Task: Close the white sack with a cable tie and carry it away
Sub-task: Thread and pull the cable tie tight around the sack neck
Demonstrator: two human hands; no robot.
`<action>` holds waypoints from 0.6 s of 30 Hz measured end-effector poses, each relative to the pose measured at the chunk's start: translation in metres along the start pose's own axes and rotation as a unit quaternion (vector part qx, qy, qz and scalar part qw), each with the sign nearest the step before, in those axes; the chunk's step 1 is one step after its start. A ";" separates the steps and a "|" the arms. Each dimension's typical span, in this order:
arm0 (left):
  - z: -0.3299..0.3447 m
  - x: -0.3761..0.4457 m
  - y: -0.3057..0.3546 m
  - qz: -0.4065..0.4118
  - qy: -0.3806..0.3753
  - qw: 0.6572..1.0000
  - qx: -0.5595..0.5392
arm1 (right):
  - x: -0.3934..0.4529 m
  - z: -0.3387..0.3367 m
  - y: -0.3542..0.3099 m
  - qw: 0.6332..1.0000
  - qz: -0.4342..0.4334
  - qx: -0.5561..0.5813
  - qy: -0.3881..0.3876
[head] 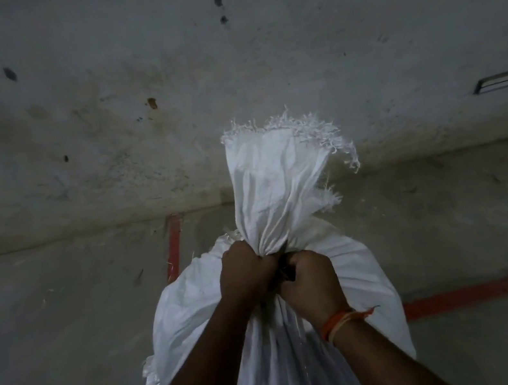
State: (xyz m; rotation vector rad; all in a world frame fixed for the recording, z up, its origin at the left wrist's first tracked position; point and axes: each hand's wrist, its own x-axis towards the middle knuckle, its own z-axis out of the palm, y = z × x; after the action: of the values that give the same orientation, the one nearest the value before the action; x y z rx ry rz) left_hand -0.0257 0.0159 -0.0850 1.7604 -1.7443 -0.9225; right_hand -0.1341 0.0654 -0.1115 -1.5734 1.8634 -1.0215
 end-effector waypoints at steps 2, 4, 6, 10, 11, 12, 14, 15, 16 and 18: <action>-0.011 -0.004 0.001 -0.008 -0.040 0.999 -0.012 | 0.000 0.004 0.002 1.000 0.011 -0.012 0.014; -0.023 -0.012 -0.004 -0.025 -0.067 0.997 -0.014 | 0.000 0.005 0.003 1.000 0.015 -0.010 0.023; -0.033 -0.023 -0.012 -0.047 -0.044 0.998 -0.010 | 0.001 0.005 0.006 0.999 0.021 0.000 0.028; -0.039 -0.055 -0.033 -0.082 0.063 0.994 -0.047 | 0.001 0.008 0.008 0.999 0.027 -0.014 0.041; -0.039 -0.061 -0.037 -0.089 0.071 0.992 -0.059 | 0.000 0.008 0.007 0.999 0.025 -0.014 0.042; -0.039 -0.067 -0.041 -0.100 0.070 0.988 -0.089 | -0.001 0.008 0.006 0.999 0.022 -0.014 0.044; -0.039 -0.078 -0.040 -0.119 0.055 0.975 -0.177 | -0.002 0.009 0.006 0.999 0.020 -0.010 0.047; -0.039 -0.083 -0.039 -0.119 0.051 0.971 -0.198 | -0.003 0.010 0.006 0.999 0.023 -0.009 0.047; -0.037 -0.088 -0.037 -0.112 0.047 0.972 -0.200 | -0.004 0.011 0.007 0.998 0.024 -0.012 0.048; -0.030 -0.098 -0.034 -0.097 0.025 0.972 -0.213 | -0.005 0.012 0.008 0.998 0.023 -0.019 0.052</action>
State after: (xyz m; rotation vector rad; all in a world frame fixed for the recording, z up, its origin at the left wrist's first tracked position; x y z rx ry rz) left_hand 0.0240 0.1115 -0.0790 1.6635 -1.2382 -1.2187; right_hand -0.1282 0.0676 -0.1254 -1.5170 1.9895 -1.0722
